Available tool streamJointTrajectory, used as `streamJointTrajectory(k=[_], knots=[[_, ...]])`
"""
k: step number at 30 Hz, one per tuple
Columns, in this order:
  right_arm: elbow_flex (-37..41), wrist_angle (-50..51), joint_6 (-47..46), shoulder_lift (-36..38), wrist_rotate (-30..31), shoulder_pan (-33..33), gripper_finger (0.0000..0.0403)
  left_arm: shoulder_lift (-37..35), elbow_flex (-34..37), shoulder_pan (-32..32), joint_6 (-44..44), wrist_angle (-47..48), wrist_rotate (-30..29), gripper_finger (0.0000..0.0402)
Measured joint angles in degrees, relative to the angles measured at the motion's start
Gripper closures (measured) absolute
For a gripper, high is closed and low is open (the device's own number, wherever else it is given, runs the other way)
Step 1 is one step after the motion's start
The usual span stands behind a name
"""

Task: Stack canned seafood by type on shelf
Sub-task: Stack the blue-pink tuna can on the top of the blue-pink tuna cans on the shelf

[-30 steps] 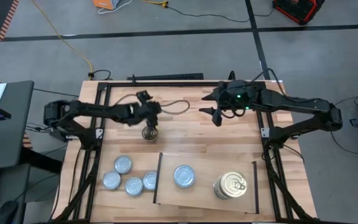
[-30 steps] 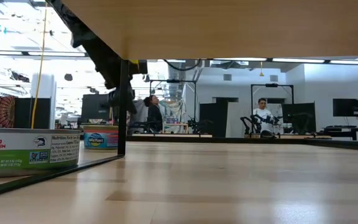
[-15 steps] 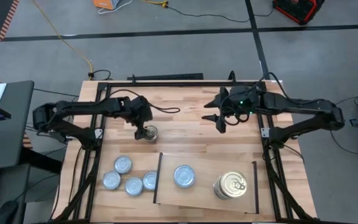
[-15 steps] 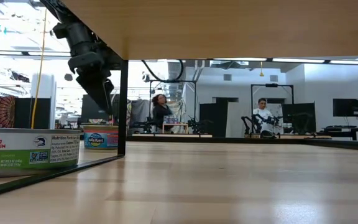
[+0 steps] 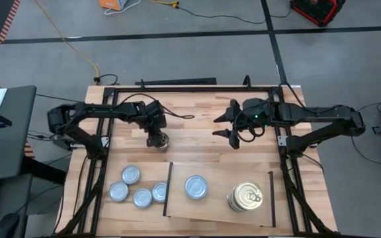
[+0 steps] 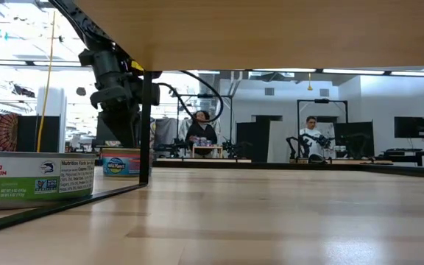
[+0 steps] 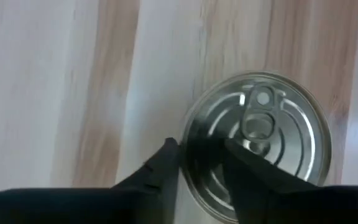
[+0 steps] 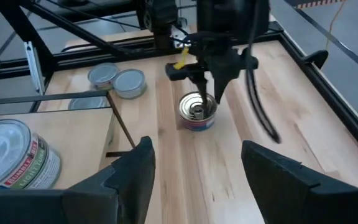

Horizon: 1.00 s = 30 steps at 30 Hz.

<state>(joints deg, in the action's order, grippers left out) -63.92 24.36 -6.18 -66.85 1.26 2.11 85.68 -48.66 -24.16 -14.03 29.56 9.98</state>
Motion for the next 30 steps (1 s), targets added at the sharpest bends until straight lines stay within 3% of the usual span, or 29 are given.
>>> streamJointTrajectory(k=[4,6,17,26,30], knots=[[-0.01,0.02,-0.02,0.0,0.0,-0.8,0.0137,0.4,0.0,-1.97,-1.59,-0.93,2.76,0.0374],[-0.02,0.02,-0.28,0.0,0.01,-1.14,0.0137,0.46,0.04,-3.62,-2.24,-1.05,4.74,0.0392],[-0.02,0.0,-0.48,0.0,0.02,-2.16,0.0137,0.49,0.09,-11.48,-4.4,-1.24,3.69,0.0401],[-0.02,0.0,-0.44,0.0,0.04,-2.14,0.0137,1.04,0.54,-13.63,-3.42,1.62,-5.55,0.0401],[-0.02,0.0,-0.43,0.0,0.07,-2.14,0.0137,0.76,0.39,-13.71,-3.24,1.53,-5.64,0.0401]])
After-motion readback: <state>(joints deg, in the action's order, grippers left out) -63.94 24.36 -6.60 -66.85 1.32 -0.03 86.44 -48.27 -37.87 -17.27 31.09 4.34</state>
